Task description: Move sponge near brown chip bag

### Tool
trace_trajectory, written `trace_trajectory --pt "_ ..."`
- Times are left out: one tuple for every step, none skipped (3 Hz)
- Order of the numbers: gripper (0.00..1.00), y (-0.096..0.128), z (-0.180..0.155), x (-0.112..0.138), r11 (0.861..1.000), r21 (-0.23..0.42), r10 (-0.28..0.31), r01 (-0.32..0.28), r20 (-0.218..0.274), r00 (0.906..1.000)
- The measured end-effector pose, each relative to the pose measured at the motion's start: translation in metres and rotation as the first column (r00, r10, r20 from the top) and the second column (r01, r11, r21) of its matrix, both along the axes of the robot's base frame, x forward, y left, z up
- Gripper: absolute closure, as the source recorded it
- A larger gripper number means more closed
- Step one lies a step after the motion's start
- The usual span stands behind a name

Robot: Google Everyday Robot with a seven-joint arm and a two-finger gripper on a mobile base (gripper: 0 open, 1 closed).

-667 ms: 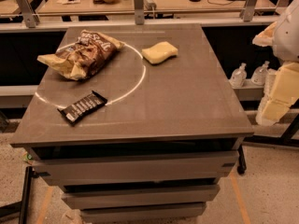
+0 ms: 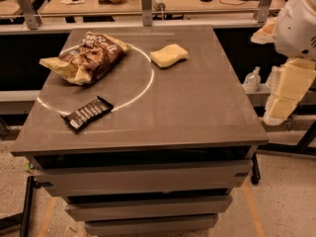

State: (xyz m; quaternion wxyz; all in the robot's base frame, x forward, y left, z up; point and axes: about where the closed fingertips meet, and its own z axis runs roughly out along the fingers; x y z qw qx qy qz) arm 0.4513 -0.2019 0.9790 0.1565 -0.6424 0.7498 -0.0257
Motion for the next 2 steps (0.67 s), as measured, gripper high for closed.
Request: trace_trajectory --pt "0.00 0.022 0.003 0.042 0.992 -0.032 0.118 -0.118 -0.013 0.9930" --pt "0.00 0.048 0.012 0.092 0.976 -0.011 0.216 -0.216 0.007 0.9764"
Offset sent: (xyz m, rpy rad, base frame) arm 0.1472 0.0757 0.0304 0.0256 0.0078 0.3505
